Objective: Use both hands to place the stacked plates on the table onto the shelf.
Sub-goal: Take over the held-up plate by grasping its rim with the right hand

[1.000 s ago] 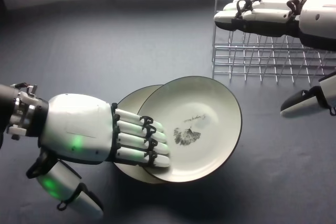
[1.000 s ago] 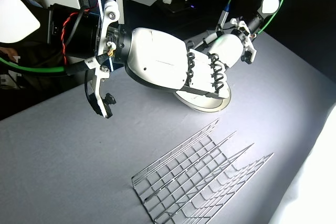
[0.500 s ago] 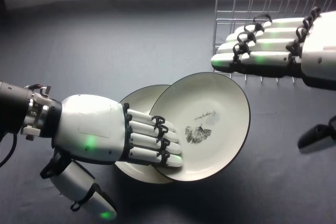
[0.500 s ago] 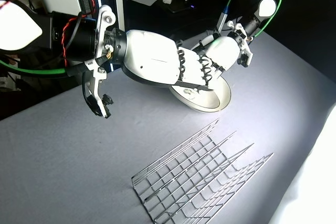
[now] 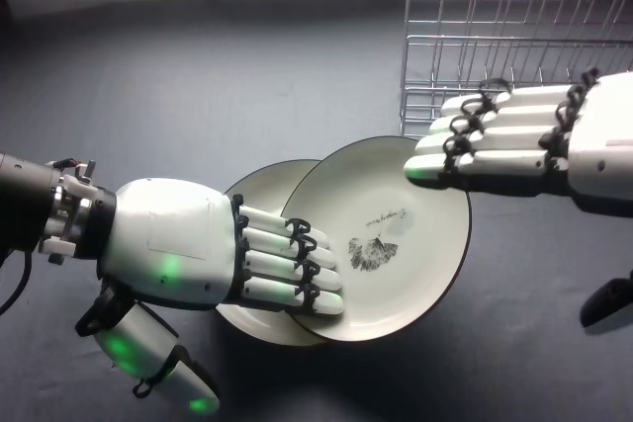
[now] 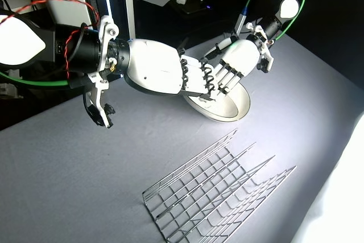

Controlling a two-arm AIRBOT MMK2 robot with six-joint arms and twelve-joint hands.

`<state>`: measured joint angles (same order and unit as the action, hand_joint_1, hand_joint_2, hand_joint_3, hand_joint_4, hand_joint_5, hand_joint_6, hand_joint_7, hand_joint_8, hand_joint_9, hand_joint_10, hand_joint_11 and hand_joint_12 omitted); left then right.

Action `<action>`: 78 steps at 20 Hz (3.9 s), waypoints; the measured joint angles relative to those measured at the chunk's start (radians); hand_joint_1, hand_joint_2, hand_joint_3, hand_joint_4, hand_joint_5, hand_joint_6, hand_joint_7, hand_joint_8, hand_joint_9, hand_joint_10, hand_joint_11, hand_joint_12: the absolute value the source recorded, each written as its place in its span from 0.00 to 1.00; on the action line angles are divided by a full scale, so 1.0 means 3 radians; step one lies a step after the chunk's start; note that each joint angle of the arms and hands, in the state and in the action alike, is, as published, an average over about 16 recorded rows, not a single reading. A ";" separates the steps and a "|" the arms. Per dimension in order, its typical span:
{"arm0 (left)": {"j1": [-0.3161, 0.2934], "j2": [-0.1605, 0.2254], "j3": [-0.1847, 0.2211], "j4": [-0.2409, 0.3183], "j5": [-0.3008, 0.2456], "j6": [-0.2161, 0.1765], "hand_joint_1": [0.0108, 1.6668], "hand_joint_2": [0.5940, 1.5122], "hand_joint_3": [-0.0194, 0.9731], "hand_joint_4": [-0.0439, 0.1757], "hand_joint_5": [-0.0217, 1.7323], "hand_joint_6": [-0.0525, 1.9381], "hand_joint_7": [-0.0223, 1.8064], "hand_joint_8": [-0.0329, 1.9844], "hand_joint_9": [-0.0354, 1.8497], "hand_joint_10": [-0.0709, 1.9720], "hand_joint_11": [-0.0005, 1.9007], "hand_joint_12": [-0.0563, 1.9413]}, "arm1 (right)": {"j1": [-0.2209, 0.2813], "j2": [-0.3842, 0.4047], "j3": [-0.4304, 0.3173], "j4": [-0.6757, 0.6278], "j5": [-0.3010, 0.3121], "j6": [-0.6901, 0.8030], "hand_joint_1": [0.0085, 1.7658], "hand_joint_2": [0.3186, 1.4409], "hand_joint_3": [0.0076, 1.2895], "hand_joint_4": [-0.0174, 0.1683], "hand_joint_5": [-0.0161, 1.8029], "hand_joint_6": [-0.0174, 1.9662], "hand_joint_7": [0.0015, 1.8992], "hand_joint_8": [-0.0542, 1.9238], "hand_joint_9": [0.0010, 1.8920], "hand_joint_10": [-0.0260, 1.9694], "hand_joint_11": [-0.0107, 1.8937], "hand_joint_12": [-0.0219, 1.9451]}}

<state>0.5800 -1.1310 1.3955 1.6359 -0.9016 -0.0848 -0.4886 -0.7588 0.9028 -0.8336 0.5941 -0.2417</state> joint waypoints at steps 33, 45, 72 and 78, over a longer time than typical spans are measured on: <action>0.0002 -0.0027 0.0034 -0.0017 -0.0027 -0.0008 0.00 0.65 0.03 0.16 0.01 0.01 0.01 0.01 0.02 0.03 0.01 0.03 | -0.0380 -0.0653 0.1042 -0.0518 0.1229 0.0059 0.61 0.45 0.01 0.09 0.02 0.01 0.01 0.02 0.01 0.02 0.01 0.02; 0.0002 -0.0037 0.0042 -0.0025 -0.0032 -0.0009 0.00 0.65 0.04 0.17 0.01 0.01 0.01 0.01 0.01 0.03 0.01 0.02 | -0.0342 -0.1185 0.1392 -0.0515 0.1036 0.0076 0.61 0.47 0.01 0.09 0.02 0.01 0.01 0.02 0.01 0.02 0.01 0.02; 0.0007 -0.0062 0.0044 -0.0103 -0.0018 -0.0040 0.00 0.65 0.04 0.16 0.01 0.01 0.01 0.01 0.01 0.03 0.01 0.03 | -0.0308 -0.1509 0.1656 -0.0502 0.0878 0.0107 0.62 0.48 0.00 0.08 0.02 0.01 0.01 0.02 0.01 0.02 0.01 0.06; 0.0008 -0.0067 0.0049 -0.0130 -0.0017 -0.0051 0.00 0.66 0.04 0.16 0.01 0.01 0.01 0.01 0.01 0.03 0.01 0.03 | -0.0265 -0.1559 0.1715 -0.0496 0.0861 0.0108 0.66 0.52 0.00 0.08 0.07 0.02 0.06 0.04 0.06 0.04 0.03 0.25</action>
<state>0.5823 -1.1511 1.4101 1.5968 -0.9067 -0.1002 -0.5682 -1.2265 1.4172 -0.9823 0.8523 -0.2094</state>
